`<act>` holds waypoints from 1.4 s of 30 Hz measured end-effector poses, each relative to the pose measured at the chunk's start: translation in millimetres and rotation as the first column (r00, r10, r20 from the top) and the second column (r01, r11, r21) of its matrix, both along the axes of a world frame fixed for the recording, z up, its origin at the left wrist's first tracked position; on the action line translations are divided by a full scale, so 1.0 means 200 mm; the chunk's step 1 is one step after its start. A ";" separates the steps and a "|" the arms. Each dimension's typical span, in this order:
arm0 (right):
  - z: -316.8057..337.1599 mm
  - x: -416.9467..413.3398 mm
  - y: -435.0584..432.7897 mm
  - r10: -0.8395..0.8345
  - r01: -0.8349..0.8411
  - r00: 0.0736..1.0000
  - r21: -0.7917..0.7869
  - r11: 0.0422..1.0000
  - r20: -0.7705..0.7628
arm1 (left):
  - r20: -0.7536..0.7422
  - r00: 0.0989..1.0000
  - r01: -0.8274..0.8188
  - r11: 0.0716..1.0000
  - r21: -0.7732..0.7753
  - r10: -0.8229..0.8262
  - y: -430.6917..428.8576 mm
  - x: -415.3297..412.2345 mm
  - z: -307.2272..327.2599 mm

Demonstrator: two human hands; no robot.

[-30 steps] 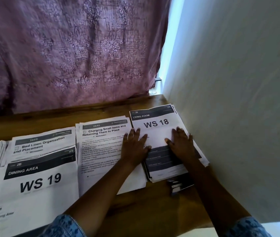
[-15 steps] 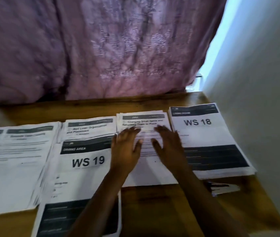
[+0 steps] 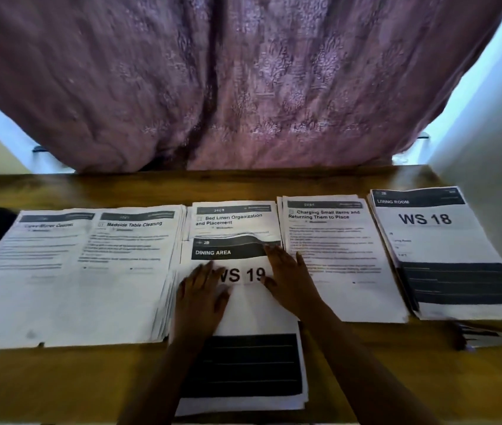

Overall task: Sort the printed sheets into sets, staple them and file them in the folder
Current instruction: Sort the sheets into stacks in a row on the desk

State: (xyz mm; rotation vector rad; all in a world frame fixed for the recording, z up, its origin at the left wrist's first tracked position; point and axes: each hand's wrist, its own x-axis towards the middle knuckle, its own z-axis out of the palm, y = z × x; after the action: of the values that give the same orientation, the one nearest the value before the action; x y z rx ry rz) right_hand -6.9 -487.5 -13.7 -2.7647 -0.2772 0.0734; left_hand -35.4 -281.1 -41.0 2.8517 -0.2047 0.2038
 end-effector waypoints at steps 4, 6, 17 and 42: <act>0.06 -0.06 0.07 -0.098 0.096 0.995 0.132 0.987 0.006 | -0.023 1.000 0.000 0.999 -0.034 -0.001 0.01 0.00 -0.03; 0.10 -0.11 0.10 -0.268 0.262 0.963 0.297 0.918 -0.022 | -0.057 0.998 -0.010 0.999 -0.053 0.007 0.02 0.01 -0.05; 0.28 -0.21 -0.07 -0.457 0.401 0.874 0.771 0.494 -0.161 | -0.104 0.994 -0.057 0.683 -0.728 -0.027 -0.05 0.05 0.13; 0.16 0.17 -1.69 -0.522 0.532 0.829 0.005 0.847 0.201 | -0.213 0.925 0.272 0.939 -0.212 -0.316 -1.64 0.37 0.15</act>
State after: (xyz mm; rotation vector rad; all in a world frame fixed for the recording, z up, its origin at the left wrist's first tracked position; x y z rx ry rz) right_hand 27.0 -825.7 17.9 -2.7932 0.4578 -0.3404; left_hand 38.7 -609.6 -11.3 2.5937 -0.5307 -0.1819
